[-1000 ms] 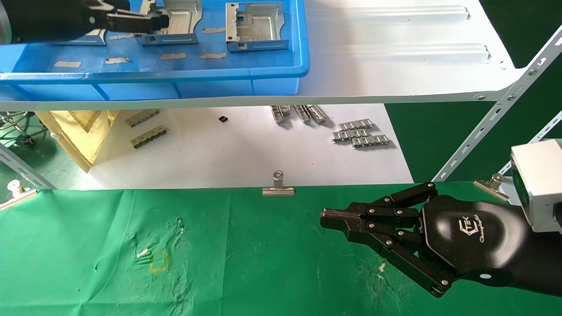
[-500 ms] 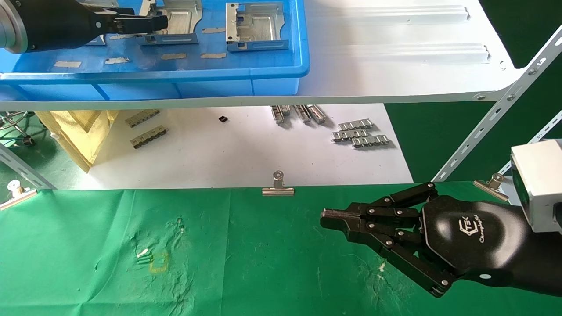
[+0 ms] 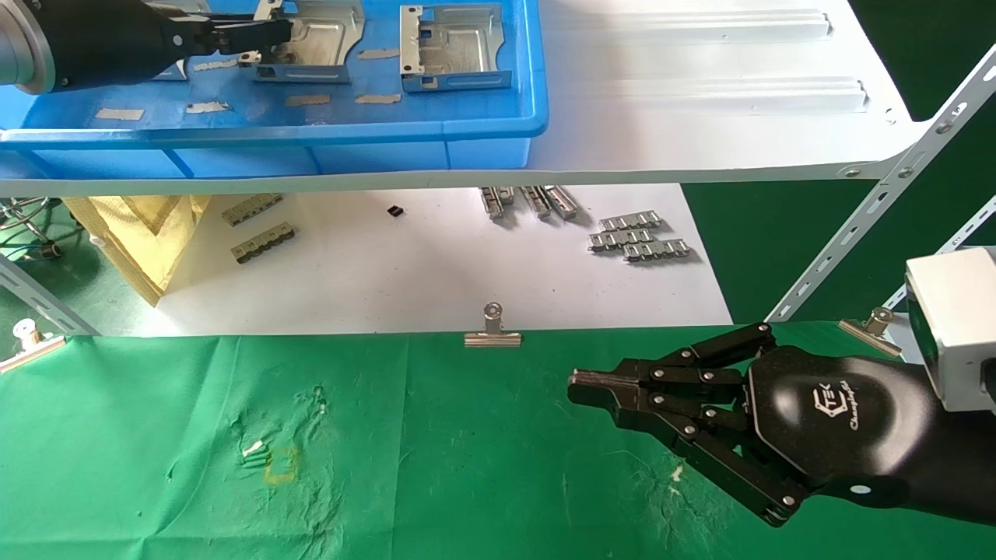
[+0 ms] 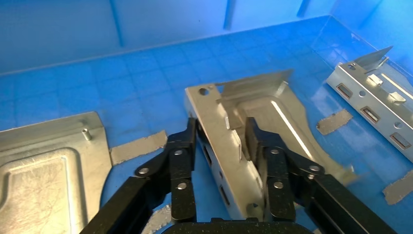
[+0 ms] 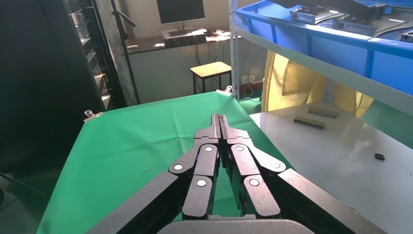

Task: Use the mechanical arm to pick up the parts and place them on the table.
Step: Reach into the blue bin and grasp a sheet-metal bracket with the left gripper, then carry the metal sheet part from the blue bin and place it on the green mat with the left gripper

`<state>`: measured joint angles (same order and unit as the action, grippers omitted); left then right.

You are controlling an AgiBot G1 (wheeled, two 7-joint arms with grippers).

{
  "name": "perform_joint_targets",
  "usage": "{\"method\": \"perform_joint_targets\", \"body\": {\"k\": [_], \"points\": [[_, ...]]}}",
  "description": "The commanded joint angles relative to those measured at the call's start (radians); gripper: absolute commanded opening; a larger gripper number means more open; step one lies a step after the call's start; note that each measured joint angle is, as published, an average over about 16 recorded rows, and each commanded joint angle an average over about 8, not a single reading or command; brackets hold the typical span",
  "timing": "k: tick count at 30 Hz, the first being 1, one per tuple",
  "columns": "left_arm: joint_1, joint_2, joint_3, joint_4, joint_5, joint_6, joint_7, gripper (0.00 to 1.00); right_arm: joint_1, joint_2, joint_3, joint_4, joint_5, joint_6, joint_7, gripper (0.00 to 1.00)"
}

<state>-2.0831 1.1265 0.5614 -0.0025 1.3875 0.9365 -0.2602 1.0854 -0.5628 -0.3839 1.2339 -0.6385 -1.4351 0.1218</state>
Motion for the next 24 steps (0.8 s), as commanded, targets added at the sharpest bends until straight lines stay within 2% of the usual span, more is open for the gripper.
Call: {"method": "perform_joint_targets", "body": {"k": [1,8,14,24], "points": [[0.0,0.002,0.002,0.003,0.003,-0.001,-0.005,0.0,0.0,0.0,0.0,0.0,0.0,0.0,0.0,0.13],[0.001,-0.017,-0.026,-0.027,-0.037,0.015,0.036,0.0,0.0,0.0,0.0,0.0,0.0,0.0,0.0,0.99],[0.008,-0.049,-0.068,-0.074,-0.101,0.114,0.11,0.0,0.0,0.0,0.0,0.0,0.0,0.0,0.0,1.0],[0.067,-0.134,-0.145,-0.165,-0.238,0.564,0.325,0.0,0.0,0.0,0.0,0.0,0.0,0.0,0.0,1.0]]}}
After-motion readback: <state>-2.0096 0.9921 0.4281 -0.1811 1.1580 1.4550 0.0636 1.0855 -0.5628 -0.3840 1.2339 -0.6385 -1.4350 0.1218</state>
